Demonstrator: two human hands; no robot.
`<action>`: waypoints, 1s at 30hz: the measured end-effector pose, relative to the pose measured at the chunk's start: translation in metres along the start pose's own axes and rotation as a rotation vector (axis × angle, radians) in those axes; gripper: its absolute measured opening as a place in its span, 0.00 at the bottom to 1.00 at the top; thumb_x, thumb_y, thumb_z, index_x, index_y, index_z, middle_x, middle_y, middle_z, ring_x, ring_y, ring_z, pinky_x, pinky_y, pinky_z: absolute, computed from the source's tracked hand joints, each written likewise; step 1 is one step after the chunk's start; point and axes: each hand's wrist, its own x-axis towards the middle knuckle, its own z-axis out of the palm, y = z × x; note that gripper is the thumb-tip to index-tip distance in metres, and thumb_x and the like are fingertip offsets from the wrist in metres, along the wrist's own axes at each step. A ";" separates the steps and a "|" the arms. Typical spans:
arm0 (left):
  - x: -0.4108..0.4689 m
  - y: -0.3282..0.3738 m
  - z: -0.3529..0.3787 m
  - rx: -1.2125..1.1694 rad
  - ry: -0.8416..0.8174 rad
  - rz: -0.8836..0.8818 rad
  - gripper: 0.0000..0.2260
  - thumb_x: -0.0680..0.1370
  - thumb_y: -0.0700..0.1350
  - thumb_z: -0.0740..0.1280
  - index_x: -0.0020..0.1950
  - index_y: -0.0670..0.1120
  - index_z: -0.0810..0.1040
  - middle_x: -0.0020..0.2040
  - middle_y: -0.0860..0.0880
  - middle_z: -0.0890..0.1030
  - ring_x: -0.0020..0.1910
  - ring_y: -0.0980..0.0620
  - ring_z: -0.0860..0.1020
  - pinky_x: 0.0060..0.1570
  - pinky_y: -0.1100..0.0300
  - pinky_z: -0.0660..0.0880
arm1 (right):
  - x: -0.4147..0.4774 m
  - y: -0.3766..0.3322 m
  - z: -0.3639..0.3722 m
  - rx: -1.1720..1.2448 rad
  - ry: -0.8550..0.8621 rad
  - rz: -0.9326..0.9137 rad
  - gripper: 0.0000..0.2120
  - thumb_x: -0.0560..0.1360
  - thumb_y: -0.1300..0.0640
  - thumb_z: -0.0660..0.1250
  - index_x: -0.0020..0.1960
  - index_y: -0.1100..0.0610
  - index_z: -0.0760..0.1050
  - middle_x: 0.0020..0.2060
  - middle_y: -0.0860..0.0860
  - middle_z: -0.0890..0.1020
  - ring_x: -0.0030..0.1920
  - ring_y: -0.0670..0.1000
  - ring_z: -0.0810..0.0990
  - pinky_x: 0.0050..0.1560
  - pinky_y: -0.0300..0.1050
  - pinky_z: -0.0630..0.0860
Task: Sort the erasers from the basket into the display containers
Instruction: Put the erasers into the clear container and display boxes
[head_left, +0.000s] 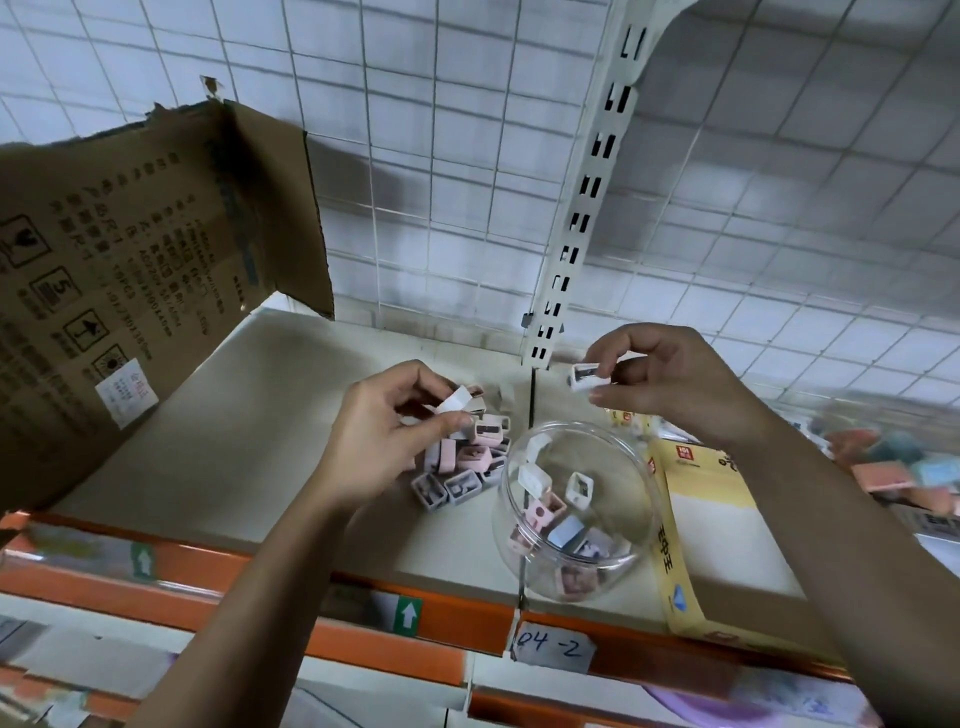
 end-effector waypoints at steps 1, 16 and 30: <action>0.001 0.002 0.001 -0.001 -0.018 0.009 0.09 0.68 0.38 0.77 0.42 0.43 0.79 0.42 0.48 0.84 0.41 0.48 0.82 0.43 0.56 0.78 | -0.007 -0.001 -0.001 0.014 0.005 -0.016 0.10 0.65 0.68 0.75 0.40 0.64 0.75 0.46 0.53 0.81 0.40 0.49 0.81 0.44 0.41 0.76; 0.011 0.046 0.028 -0.010 -0.170 0.081 0.11 0.72 0.48 0.71 0.49 0.43 0.85 0.40 0.51 0.84 0.39 0.57 0.82 0.37 0.68 0.75 | -0.073 0.009 0.025 -0.382 0.020 -0.244 0.07 0.69 0.46 0.72 0.41 0.46 0.76 0.40 0.46 0.80 0.44 0.50 0.78 0.45 0.51 0.73; 0.012 0.054 0.070 0.497 -0.450 0.348 0.08 0.77 0.53 0.68 0.48 0.53 0.85 0.41 0.58 0.83 0.43 0.59 0.80 0.45 0.55 0.76 | -0.120 0.049 0.011 -0.527 0.522 -0.048 0.09 0.73 0.66 0.71 0.45 0.53 0.80 0.39 0.41 0.82 0.41 0.43 0.79 0.35 0.34 0.72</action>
